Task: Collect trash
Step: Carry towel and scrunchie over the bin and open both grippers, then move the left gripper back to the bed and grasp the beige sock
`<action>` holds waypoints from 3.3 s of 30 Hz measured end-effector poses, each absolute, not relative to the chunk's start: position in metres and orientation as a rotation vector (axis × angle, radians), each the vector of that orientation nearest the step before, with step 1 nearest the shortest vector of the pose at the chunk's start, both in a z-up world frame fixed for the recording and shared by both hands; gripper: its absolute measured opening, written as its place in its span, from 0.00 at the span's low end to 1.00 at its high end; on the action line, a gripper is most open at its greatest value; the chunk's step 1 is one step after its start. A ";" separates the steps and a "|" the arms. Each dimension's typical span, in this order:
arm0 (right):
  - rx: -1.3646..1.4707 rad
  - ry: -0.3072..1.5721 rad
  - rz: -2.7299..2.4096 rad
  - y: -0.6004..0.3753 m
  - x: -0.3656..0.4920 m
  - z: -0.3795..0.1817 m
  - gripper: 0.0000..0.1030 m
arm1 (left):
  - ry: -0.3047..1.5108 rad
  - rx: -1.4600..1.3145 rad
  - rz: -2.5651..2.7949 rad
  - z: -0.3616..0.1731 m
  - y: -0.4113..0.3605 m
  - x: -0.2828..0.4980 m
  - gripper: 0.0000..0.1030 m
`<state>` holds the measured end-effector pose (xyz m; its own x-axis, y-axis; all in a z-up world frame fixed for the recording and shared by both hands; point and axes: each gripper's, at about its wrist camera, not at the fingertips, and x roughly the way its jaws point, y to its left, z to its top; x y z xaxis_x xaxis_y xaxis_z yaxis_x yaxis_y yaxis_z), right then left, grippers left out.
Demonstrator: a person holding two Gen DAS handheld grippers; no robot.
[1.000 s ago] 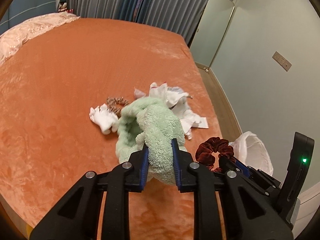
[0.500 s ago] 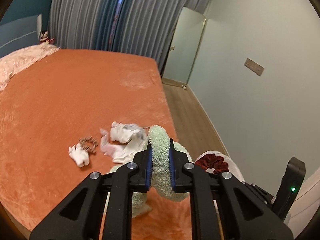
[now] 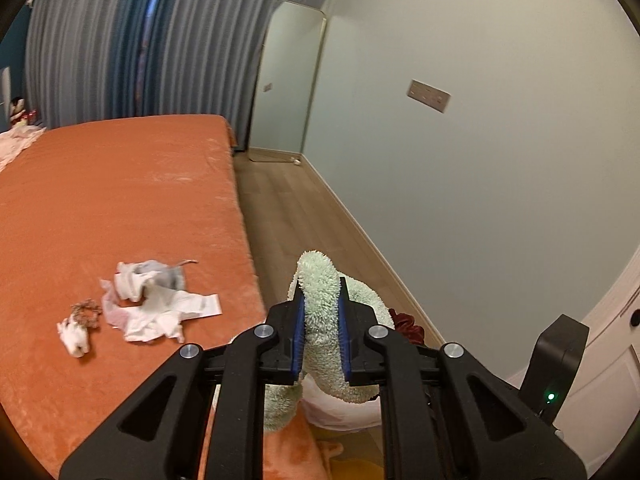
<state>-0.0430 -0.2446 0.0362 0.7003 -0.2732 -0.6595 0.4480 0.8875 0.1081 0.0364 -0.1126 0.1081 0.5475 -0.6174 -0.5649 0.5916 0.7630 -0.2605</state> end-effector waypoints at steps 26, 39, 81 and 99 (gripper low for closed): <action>0.355 0.776 -0.538 -0.318 -0.034 -0.025 0.21 | 0.774 0.035 -0.699 0.041 -0.195 0.066 0.54; 0.316 0.765 -0.517 -0.295 -0.027 -0.015 0.45 | 0.839 -0.013 -0.563 0.010 -0.143 0.079 0.62; 0.228 0.904 -0.323 -0.166 0.025 -0.059 0.56 | 1.062 -0.027 -0.184 -0.112 0.004 0.102 0.88; 0.201 0.977 -0.275 -0.137 0.056 -0.088 0.56 | 1.220 -0.135 -0.254 -0.167 0.018 0.120 0.38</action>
